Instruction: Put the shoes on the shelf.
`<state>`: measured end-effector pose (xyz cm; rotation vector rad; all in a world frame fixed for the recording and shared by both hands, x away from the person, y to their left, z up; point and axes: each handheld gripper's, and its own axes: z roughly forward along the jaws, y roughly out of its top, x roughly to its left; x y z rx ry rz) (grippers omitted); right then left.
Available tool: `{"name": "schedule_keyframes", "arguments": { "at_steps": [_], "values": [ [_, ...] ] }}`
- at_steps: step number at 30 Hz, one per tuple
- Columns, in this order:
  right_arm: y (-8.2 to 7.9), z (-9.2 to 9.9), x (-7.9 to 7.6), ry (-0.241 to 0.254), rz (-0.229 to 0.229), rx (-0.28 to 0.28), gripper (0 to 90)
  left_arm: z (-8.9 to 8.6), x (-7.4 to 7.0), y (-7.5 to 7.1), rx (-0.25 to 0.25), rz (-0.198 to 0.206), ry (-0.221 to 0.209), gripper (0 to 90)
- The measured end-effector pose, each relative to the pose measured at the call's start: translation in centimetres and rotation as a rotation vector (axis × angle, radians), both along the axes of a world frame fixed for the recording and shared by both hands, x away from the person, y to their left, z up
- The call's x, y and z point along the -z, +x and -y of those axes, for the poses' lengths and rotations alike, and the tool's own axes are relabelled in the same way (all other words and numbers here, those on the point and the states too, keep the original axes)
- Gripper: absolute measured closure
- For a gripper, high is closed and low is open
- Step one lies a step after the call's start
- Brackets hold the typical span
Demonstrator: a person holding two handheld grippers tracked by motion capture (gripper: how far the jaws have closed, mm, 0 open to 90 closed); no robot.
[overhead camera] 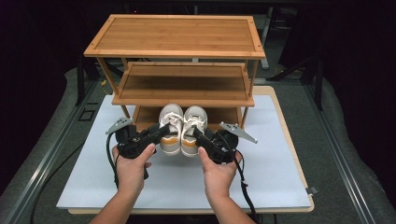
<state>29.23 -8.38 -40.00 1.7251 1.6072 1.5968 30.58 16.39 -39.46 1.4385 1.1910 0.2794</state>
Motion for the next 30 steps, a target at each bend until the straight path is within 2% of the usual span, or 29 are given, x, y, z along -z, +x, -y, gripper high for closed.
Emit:
{"name": "schedule_keyframes", "arguments": {
  "at_steps": [7,14,22,24,25,30],
  "values": [
    [0.2,-0.2,-1.0,-0.001,0.017,-0.003,55.7,-0.1,-1.0,0.2,-0.001,0.012,0.008,55.1],
    [0.7,-0.2,-1.6,-0.021,0.022,-0.006,55.7,-0.1,-1.2,0.6,-0.002,0.011,-0.001,55.2],
    [1.1,-0.3,-2.0,-0.022,0.03,-0.004,55.8,-0.1,-1.6,1.1,-0.001,0.015,-0.002,55.2],
    [1.2,-0.3,-2.3,-0.036,0.019,-0.002,55.8,-0.2,-1.8,1.2,-0.002,0.019,-0.007,55.2],
    [1.3,-0.3,-2.3,-0.024,0.033,-0.002,55.9,-0.2,-1.9,1.3,-0.003,0.021,-0.006,55.2],
    [1.8,-0.5,-2.7,-0.03,0.041,-0.007,56.0,-0.2,-2.5,1.8,-0.012,0.03,0.009,55.2]
  ]
}}
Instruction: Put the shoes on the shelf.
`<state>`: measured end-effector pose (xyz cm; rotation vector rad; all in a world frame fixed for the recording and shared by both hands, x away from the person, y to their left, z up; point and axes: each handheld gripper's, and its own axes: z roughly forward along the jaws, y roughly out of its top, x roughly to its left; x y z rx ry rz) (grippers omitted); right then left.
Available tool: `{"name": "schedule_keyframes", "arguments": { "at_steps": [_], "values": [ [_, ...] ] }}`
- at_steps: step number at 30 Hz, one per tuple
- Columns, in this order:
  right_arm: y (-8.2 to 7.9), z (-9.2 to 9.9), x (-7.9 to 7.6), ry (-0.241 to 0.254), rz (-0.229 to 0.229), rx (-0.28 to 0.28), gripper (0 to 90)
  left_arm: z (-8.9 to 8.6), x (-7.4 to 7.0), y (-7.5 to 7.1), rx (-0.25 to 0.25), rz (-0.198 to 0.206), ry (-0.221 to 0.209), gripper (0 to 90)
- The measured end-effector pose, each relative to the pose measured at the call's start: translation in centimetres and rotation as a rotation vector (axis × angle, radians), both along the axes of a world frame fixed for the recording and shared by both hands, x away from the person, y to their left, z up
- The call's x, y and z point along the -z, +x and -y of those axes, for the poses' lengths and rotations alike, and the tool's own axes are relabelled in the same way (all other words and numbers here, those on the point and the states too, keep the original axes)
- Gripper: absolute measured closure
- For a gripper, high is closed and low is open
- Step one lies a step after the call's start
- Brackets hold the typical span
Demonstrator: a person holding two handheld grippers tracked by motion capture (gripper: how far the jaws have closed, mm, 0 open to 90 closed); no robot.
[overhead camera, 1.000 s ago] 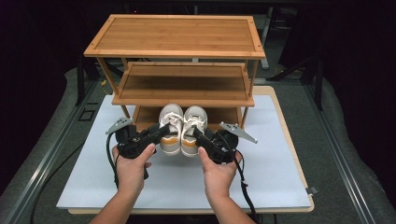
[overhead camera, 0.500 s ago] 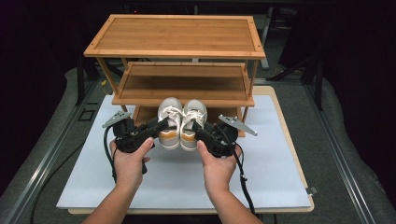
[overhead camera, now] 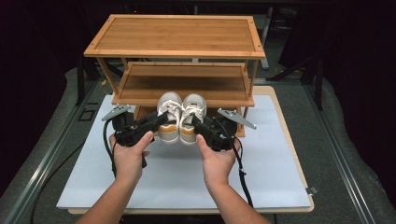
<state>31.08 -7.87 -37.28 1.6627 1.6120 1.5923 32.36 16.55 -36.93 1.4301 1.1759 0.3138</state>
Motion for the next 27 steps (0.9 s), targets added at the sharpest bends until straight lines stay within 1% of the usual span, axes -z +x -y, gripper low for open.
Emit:
{"name": "schedule_keyframes", "arguments": {
  "at_steps": [2,6,8,10,14,17,18,19,21,23,25,27],
  "values": [
    [0.3,-0.1,-0.1,-0.006,0.002,0.0,56.0,0.0,-0.1,0.3,-0.002,0.002,0.003,55.2],
    [1.0,-0.1,-0.6,-0.02,0.002,0.003,56.1,-0.1,-0.2,1.1,-0.002,-0.007,-0.009,55.4],
    [1.3,-0.3,-0.7,-0.032,0.005,0.005,56.1,-0.1,-0.3,1.3,-0.006,-0.006,-0.006,55.4],
    [1.6,-0.4,-0.8,-0.039,0.008,0.005,56.1,-0.2,-0.2,1.6,-0.007,-0.005,-0.012,55.5],
    [2.3,-0.4,-1.0,-0.033,0.002,0.002,56.1,-0.3,-0.4,2.3,-0.002,-0.014,-0.023,55.6],
    [3.2,-0.4,-1.2,-0.027,0.002,-0.001,56.1,-0.4,-0.5,3.2,-0.007,-0.012,-0.031,55.6],
    [3.5,-0.4,-1.3,-0.025,-0.002,-0.003,56.1,-0.5,-0.6,3.4,-0.011,-0.013,-0.042,55.6],
    [3.8,-0.4,-1.3,-0.015,0.0,-0.004,56.1,-0.5,-0.6,3.7,-0.012,-0.006,-0.045,55.6],
    [4.3,-0.4,-1.4,-0.011,0.005,0.002,56.1,-0.5,-0.7,4.4,-0.013,-0.007,-0.045,55.6],
    [4.9,-0.4,-1.6,-0.009,0.003,0.004,56.2,-0.5,-0.8,4.9,-0.014,-0.012,-0.053,55.6],
    [5.5,-0.4,-1.7,-0.01,0.002,0.006,56.1,-0.3,-0.9,5.4,-0.015,-0.01,-0.045,55.6],
    [6.0,-0.2,-1.8,-0.017,0.002,0.008,56.1,-0.2,-1.0,6.1,-0.015,-0.008,-0.053,55.6]
  ]
}}
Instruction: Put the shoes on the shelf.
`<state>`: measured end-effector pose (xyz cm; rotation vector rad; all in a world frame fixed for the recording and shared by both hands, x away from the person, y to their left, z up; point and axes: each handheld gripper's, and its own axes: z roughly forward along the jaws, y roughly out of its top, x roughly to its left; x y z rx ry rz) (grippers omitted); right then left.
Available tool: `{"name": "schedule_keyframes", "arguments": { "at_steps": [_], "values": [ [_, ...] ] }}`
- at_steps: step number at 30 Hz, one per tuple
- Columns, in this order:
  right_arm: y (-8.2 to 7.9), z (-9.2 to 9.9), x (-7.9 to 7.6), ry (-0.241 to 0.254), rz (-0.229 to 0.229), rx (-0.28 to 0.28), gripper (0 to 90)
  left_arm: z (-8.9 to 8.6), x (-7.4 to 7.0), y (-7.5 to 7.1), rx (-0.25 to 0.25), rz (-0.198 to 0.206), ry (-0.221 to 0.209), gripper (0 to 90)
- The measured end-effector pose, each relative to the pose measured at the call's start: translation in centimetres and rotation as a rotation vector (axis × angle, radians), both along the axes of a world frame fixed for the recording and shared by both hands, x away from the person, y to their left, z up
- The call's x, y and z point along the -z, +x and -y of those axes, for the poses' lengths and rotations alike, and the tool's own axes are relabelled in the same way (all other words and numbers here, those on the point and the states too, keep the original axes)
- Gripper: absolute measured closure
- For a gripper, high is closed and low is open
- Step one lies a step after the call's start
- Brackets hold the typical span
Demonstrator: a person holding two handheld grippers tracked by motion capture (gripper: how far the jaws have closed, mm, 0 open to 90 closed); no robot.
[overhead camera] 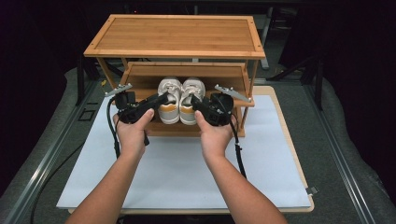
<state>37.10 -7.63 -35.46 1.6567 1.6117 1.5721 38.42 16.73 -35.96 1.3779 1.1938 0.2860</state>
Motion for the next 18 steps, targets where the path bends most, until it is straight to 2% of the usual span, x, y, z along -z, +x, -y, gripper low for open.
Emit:
{"name": "schedule_keyframes", "arguments": {
  "at_steps": [8,18],
  "values": [
    [2.1,0.4,0.2,-0.005,-0.013,0.006,56.1,0.5,0.1,2.1,0.002,-0.022,0.018,55.7],
    [3.4,0.4,0.5,-0.014,-0.03,0.004,56.1,0.4,0.6,3.3,0.004,-0.037,0.01,55.7]
  ]
}}
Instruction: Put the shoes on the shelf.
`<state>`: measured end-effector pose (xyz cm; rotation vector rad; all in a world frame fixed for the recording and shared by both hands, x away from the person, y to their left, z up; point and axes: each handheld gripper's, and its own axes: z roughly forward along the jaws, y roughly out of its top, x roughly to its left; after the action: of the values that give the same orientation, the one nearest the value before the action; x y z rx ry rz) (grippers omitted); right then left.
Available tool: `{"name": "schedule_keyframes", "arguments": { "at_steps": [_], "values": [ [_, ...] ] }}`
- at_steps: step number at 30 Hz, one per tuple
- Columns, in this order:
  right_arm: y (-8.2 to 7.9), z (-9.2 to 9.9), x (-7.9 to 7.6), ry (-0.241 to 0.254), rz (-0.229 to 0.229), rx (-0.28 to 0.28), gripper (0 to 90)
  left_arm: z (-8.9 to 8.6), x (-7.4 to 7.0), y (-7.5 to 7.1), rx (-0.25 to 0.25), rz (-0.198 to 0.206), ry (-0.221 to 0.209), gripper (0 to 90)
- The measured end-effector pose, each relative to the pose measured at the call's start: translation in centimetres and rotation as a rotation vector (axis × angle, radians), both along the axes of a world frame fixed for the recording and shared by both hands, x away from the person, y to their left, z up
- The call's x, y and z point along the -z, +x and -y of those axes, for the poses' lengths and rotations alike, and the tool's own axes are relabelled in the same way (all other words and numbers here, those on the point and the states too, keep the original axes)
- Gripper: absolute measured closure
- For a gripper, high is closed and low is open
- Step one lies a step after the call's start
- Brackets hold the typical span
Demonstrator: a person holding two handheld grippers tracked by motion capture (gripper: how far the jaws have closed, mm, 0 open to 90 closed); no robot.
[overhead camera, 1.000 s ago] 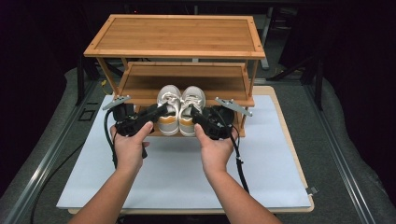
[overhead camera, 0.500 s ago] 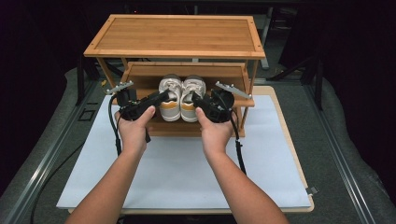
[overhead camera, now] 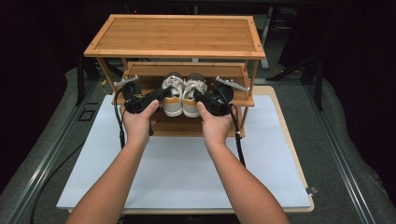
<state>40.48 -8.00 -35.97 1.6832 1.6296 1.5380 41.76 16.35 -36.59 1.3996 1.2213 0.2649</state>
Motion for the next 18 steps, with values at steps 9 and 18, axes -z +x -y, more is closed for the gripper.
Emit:
{"name": "schedule_keyframes", "arguments": {
  "at_steps": [9,18],
  "values": [
    [1.3,-0.1,0.3,-0.002,-0.009,0.008,56.1,0.3,0.2,1.1,-0.01,-0.019,0.012,55.6],
    [2.0,0.1,0.5,0.022,-0.033,0.009,55.3,0.2,0.1,1.8,-0.007,-0.059,-0.004,55.1]
  ]
}}
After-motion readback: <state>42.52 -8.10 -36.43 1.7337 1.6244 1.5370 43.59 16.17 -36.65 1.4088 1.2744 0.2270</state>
